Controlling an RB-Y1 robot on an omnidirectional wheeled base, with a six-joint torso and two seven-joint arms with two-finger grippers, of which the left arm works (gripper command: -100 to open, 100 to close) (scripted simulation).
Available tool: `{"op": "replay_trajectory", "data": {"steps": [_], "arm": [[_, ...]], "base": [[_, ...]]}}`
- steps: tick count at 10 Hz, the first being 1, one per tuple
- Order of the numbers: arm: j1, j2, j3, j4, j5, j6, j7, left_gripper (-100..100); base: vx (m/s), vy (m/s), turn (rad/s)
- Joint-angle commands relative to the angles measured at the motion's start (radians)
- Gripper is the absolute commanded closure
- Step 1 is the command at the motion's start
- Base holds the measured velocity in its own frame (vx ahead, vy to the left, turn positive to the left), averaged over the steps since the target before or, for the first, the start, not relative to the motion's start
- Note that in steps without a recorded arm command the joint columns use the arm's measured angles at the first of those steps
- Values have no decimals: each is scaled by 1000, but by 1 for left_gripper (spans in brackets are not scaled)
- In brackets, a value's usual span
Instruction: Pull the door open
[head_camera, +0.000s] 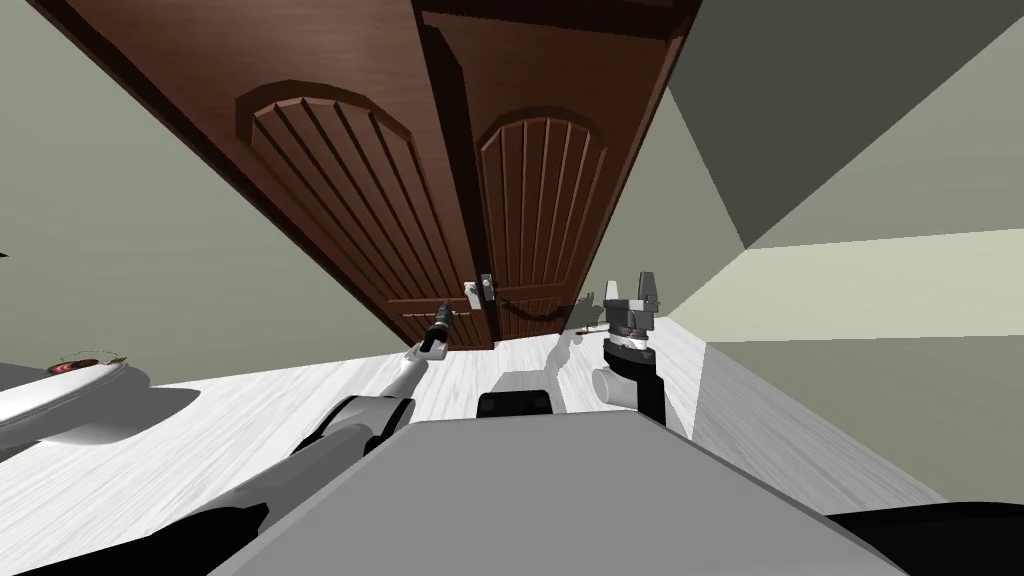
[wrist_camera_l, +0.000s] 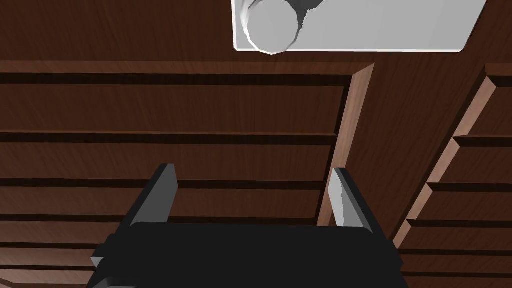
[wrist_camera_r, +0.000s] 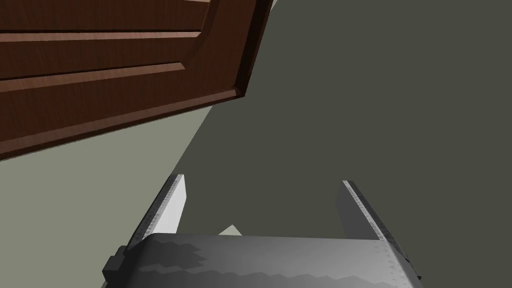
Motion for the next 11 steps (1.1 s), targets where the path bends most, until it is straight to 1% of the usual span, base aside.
{"op": "replay_trajectory", "data": {"steps": [1, 3, 6, 7, 8, 11], "arm": [[-2, 2, 11, 26, 3, -12, -8, -100], [-2, 2, 16, 29, 4, -15, -12, -100], [-23, -17, 8, 20, 1, -19, -15, -100], [-18, -14, 10, 28, 2, -24, -15, -100], [-18, -14, 10, 28, 2, -24, -15, 100], [-18, -14, 10, 28, 2, -24, -15, 100]], "base": [[194, 83, 27], [191, 45, -14], [208, -91, -113], [87, -51, -24], [-10, 3, 25], [-26, 15, -10]]}}
